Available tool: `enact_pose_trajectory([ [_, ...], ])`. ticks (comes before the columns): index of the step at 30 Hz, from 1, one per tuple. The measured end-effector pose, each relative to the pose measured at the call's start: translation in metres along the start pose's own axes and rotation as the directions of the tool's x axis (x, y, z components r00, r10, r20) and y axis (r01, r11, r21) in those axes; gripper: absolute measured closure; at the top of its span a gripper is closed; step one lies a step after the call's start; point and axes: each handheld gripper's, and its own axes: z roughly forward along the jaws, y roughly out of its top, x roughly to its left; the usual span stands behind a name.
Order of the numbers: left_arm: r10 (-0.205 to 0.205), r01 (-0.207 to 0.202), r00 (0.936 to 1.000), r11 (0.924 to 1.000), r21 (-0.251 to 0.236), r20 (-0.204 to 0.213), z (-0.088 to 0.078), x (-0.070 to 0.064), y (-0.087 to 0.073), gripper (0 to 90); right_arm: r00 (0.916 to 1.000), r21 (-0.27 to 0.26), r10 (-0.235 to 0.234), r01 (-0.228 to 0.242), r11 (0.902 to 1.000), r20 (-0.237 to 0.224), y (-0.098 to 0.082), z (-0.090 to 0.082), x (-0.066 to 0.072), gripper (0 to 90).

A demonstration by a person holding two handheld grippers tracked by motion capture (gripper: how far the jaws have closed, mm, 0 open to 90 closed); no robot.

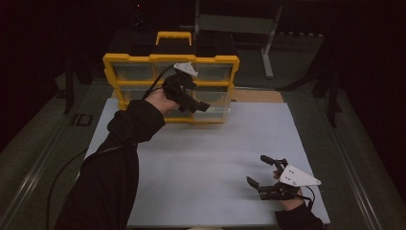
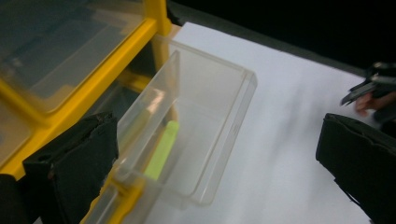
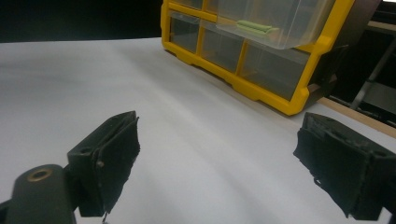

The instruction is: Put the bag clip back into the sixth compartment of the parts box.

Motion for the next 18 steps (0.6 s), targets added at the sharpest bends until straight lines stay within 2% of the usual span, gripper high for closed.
enact_pose_trajectory([
  [1, 0.009, -0.009, 0.9999, 0.9998, 0.016, -0.009, -0.003, -0.002, -0.002, 0.2, 1.0, 0.0, 0.0, 0.0, 1.0, 0.0, 0.0, 0.0, 0.0, 12.9],
  [5, 0.005, -0.005, 0.9992, 0.9999, 0.014, -0.041, -0.008, -0.005, -0.008, 0.2, 1.0, -0.004, 0.0, 0.0, 1.0, 0.001, 0.001, -0.001, 0.001, 12.9],
  [6, 0.006, -0.006, 0.9995, 0.9999, 0.016, -0.032, -0.01, -0.005, -0.01, 0.2, 1.0, -0.004, 0.0, 0.0, 1.0, 0.001, 0.001, -0.001, 0.001, 12.9],
  [8, 0.009, -0.009, 0.9989, 1.0, 0.005, -0.047, -0.013, -0.008, -0.014, 0.2, 1.0, -0.004, 0.002, -0.002, 1.0, 0.001, 0.001, -0.001, 0.0, 12.8],
  [10, 0.008, -0.007, 0.9991, 0.9998, 0.017, -0.043, -0.016, -0.008, -0.018, 0.2, 1.0, -0.005, 0.002, -0.002, 1.0, 0.001, 0.001, -0.001, 0.0, 12.9],
  [11, 0.011, -0.01, 0.9983, 0.9999, 0.013, -0.056, -0.017, -0.009, -0.02, 0.2, 1.0, -0.006, 0.0, 0.0, 1.0, 0.002, 0.001, -0.001, 0.001, 12.9],
  [18, -0.006, 0.005, 0.9978, 0.9999, -0.015, -0.066, -0.028, -0.012, -0.033, 0.2, 1.0, -0.007, -0.002, 0.002, 1.0, 0.002, 0.002, -0.001, 0.001, 12.9],
])
